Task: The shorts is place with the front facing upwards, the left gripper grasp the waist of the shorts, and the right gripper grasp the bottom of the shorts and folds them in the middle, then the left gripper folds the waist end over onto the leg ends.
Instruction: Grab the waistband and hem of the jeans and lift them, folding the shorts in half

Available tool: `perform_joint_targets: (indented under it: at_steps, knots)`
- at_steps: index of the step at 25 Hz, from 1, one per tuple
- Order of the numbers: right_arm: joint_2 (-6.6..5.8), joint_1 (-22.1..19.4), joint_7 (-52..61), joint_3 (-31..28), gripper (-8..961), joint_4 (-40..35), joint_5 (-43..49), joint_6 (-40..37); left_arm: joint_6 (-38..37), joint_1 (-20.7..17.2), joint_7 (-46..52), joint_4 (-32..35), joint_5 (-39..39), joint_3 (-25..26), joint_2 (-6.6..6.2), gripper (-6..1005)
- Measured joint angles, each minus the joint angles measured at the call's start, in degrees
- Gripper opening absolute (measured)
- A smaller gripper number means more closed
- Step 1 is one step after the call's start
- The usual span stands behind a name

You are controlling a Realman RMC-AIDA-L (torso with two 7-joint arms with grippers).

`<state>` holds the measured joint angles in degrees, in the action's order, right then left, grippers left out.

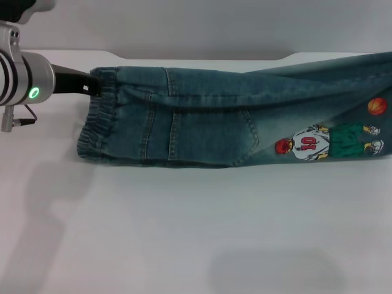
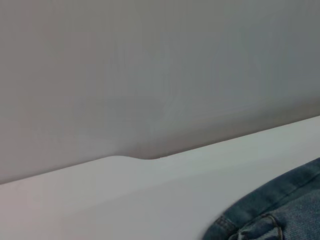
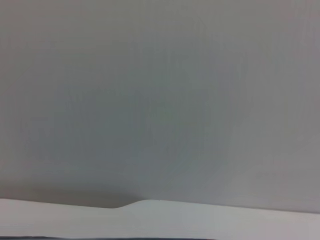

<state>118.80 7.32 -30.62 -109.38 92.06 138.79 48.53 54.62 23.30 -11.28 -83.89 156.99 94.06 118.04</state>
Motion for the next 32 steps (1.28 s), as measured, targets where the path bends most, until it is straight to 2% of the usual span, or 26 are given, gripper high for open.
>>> perform_joint_targets:
  at_steps: [4,11,14,22,25,30,32]
  knots:
    - [0.02,2.2,-1.4,0.2,42,-4.7,0.0,-3.5,-1.7,-0.1,-0.1,1.2,-0.2,-0.5,0.00,109]
    - [0.03,4.4,-4.0,1.8,54,-11.5,0.2,-11.0,-9.9,-0.1,-0.5,4.6,-1.8,-2.3,0.13,113]
    - [0.02,4.5,-4.5,2.2,122,-12.0,0.4,-12.4,-12.2,-0.4,-0.6,5.0,-2.2,-3.1,0.07,115]
    - [0.07,3.4,-7.5,3.1,304,-11.3,0.2,-14.4,-13.8,0.0,-0.6,7.2,-2.2,-3.2,0.02,298]
    - [0.19,0.8,-8.7,6.1,547,-9.1,0.0,-17.8,-13.2,-0.4,-0.3,6.8,-2.3,-3.1,0.06,367]
    - [0.27,-6.6,-10.2,14.8,753,-4.5,0.0,-30.2,-6.2,-0.9,0.1,4.9,-2.9,-2.0,0.08,604]
    - [0.31,-9.1,-12.1,19.2,777,-4.3,0.1,-37.1,-6.2,-0.9,0.1,4.9,-2.9,-2.0,0.08,671]
